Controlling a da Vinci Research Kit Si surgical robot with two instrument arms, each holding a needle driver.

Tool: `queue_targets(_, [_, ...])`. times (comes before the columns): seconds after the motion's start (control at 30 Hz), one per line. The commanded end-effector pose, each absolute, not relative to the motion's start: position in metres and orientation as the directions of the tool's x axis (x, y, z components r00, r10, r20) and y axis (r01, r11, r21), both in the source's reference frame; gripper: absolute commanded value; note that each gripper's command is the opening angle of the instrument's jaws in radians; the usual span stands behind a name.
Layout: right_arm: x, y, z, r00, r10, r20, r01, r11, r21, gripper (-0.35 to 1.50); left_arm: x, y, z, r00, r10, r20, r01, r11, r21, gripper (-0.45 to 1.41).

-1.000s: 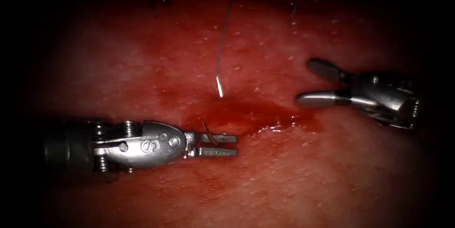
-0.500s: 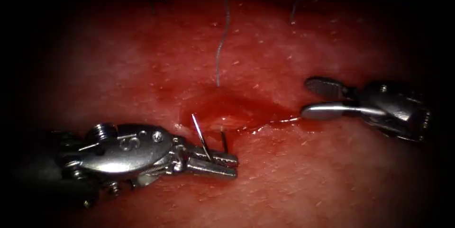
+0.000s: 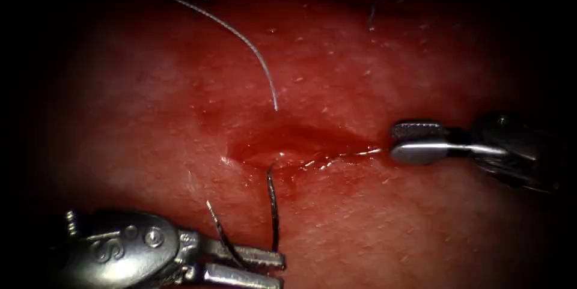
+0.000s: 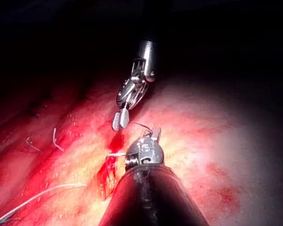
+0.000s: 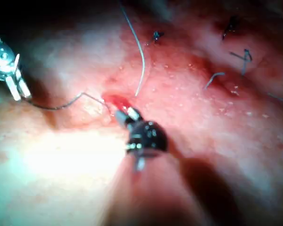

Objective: Wound Closure

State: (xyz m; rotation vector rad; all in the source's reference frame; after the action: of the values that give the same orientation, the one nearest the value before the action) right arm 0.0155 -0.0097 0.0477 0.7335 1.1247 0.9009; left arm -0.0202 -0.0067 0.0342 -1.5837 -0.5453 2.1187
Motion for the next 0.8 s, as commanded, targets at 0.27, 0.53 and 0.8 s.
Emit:
queue_targets(0.27, [0.0176,-0.0099,0.0469,0.149,0.932,-0.33,-0.227,0.357,0.906,0.9,-0.0214,-0.0053,0.0348,-0.344,0.29,-0.893,-0.162,-0.955,-0.248,-0.45])
queue_targets(0.53, [0.0188,-0.009,0.0464,0.082,0.991,-0.105,-0.257,0.123,0.959,0.96,-0.0228,-0.0063,0.0376,-0.448,0.132,-0.884,-0.185,-0.981,-0.052,-0.45])
queue_targets(0.8, [0.0202,-0.0094,0.0462,0.072,0.997,0.007,-0.255,0.011,0.967,0.61,-0.0252,-0.0075,0.0395,-0.472,0.07,-0.879,-0.179,-0.984,0.018,-0.45])
